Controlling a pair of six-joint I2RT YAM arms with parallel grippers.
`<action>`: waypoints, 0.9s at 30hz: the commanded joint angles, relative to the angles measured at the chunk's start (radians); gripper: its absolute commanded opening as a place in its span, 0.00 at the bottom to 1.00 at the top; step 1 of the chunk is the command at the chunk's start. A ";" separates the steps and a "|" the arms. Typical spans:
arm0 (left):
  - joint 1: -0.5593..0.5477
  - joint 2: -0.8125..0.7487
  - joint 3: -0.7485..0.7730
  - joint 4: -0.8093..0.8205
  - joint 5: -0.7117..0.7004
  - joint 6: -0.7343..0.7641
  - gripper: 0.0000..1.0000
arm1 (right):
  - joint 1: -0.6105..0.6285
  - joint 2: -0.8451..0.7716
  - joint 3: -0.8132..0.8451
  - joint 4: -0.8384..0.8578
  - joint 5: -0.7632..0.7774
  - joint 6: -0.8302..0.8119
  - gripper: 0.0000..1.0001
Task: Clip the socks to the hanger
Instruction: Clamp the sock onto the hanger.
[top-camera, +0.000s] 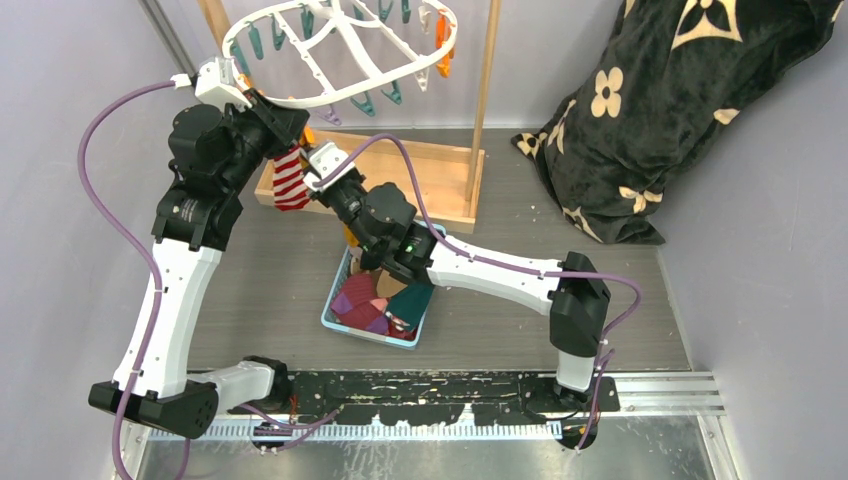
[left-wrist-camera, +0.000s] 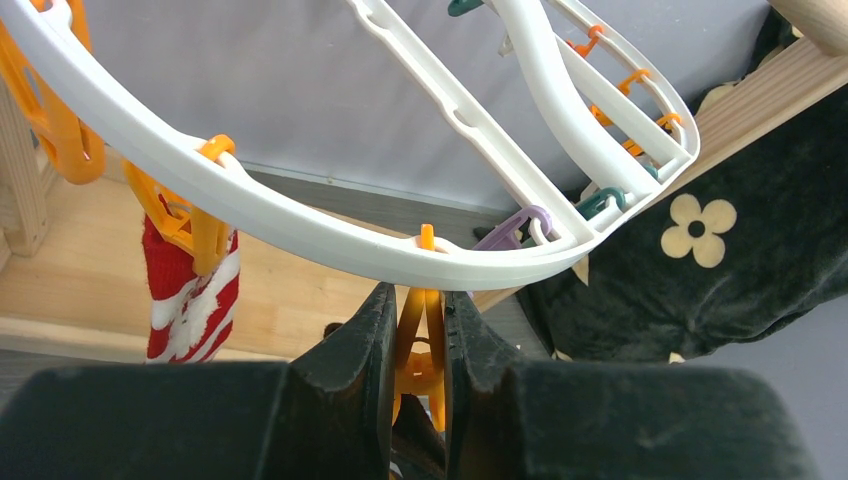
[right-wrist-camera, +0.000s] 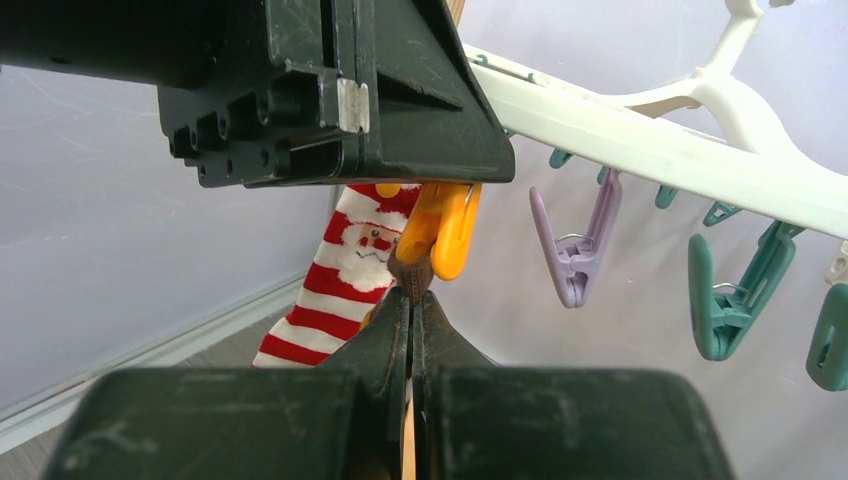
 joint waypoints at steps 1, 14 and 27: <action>-0.004 -0.029 0.012 0.039 -0.010 -0.003 0.03 | 0.006 0.000 0.069 0.030 -0.016 -0.005 0.01; -0.004 -0.032 0.005 0.044 -0.011 0.003 0.03 | 0.013 0.028 0.125 0.020 -0.017 0.001 0.01; -0.004 -0.044 -0.006 0.047 -0.038 0.002 0.45 | 0.011 0.046 0.141 0.029 0.006 -0.011 0.01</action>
